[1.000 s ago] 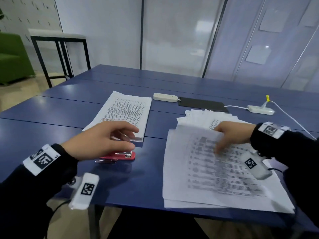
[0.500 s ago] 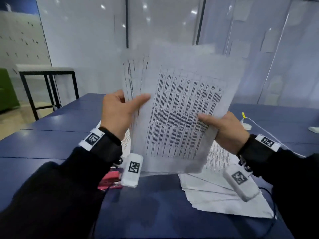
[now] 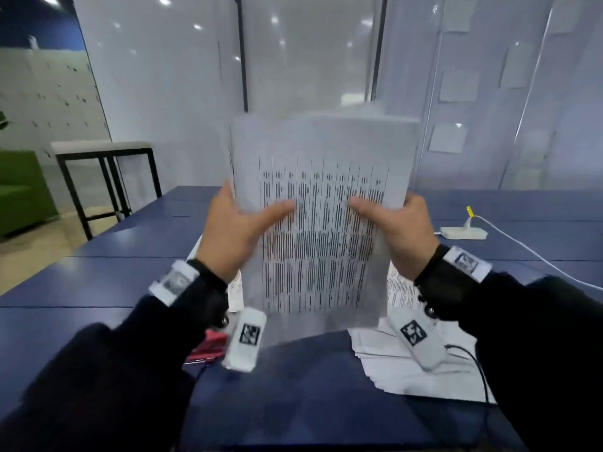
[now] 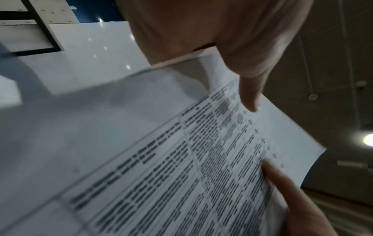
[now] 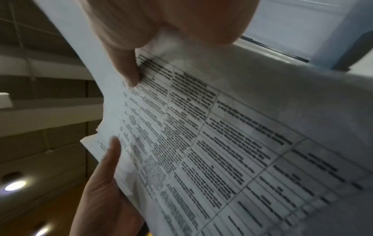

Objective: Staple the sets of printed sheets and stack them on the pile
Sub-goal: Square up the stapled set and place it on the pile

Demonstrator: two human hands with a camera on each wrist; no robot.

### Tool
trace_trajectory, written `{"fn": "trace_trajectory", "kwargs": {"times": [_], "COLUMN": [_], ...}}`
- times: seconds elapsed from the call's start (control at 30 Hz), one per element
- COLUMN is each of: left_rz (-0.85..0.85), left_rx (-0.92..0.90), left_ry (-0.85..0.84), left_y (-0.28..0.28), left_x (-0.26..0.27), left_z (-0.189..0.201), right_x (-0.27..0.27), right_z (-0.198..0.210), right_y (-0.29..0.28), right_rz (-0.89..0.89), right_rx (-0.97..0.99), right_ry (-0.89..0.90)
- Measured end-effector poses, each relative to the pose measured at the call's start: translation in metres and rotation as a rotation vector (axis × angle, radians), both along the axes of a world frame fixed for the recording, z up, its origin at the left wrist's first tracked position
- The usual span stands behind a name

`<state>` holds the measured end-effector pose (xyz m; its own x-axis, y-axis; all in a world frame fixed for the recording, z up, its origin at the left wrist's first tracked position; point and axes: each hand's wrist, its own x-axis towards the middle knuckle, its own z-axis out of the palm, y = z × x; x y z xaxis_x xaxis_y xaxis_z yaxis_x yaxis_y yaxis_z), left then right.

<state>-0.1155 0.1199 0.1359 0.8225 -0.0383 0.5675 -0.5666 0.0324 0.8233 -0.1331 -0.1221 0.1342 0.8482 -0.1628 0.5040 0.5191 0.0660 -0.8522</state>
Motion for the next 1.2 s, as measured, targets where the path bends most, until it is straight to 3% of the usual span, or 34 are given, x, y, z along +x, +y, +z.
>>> {"fn": "trace_trajectory", "kwargs": {"times": [0.1, 0.3, 0.43, 0.53, 0.63, 0.7, 0.87, 1.1, 1.2], "left_rz": [-0.179, -0.284, -0.242, -0.197, -0.198, -0.145, -0.002, 0.023, 0.032], "left_rx": [-0.119, -0.111, 0.063, 0.053, 0.020, 0.039, 0.086, -0.095, -0.036], "left_ry": [0.072, 0.226, 0.132, 0.064, 0.030, 0.034, 0.116, -0.026, 0.032], "left_y": [0.015, 0.023, 0.003, 0.004, 0.014, 0.014, 0.003, -0.003, -0.002], "left_x": [0.011, 0.011, 0.004, 0.009, 0.016, 0.015, 0.009, 0.017, 0.011], "left_z": [0.019, -0.053, -0.032, 0.006, 0.013, -0.005, -0.062, 0.003, -0.017], "right_x": [0.000, -0.008, -0.008, -0.004, -0.003, -0.005, -0.005, 0.004, 0.000], "right_z": [0.012, -0.039, -0.029, 0.009, 0.036, 0.028, -0.038, 0.005, -0.015], "right_y": [-0.002, -0.010, 0.000, -0.002, -0.009, -0.008, 0.000, 0.009, 0.011], "right_rz": [0.032, 0.078, 0.031, -0.054, -0.068, -0.053, -0.036, -0.019, -0.035], "right_rx": [0.018, -0.144, -0.122, -0.025, 0.013, -0.012, -0.109, -0.030, -0.035], "right_ry": [-0.020, 0.116, 0.049, -0.053, -0.124, -0.106, 0.076, 0.011, 0.065]}}
